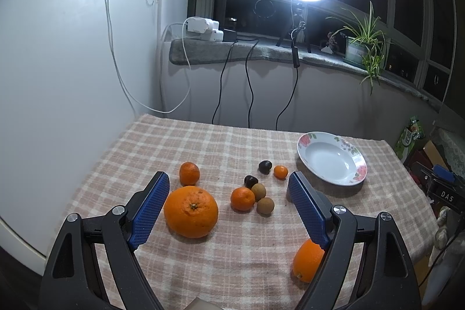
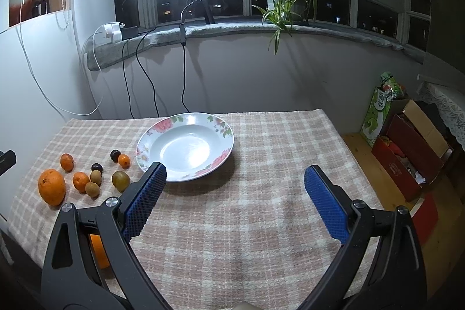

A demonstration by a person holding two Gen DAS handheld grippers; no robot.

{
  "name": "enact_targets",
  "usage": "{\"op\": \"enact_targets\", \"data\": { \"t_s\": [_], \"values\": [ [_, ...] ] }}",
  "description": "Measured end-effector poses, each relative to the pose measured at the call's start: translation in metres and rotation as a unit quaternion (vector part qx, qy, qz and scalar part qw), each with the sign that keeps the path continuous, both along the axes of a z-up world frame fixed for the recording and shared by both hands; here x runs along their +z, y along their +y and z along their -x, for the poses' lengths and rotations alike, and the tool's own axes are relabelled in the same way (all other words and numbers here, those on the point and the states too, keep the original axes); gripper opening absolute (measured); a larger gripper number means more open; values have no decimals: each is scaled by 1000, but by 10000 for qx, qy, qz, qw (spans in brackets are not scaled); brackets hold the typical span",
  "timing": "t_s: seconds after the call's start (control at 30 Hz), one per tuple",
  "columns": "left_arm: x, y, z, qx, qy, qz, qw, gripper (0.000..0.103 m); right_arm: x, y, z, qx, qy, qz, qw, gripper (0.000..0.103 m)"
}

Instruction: Organize fruits

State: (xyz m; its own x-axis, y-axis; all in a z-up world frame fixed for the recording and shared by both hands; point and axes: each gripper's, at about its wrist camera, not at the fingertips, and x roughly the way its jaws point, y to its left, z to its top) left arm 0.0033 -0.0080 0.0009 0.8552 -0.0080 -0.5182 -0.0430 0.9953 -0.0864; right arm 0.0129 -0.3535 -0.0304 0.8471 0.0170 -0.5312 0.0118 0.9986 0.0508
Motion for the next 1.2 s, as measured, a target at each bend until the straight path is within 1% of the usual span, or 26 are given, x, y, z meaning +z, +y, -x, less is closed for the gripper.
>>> {"op": "enact_targets", "data": {
  "t_s": [1.2],
  "values": [
    [-2, -5, 0, -34, 21, 37, 10000, 84, -2, 6, 0, 64, 43, 33, 10000, 98]
  ]
}}
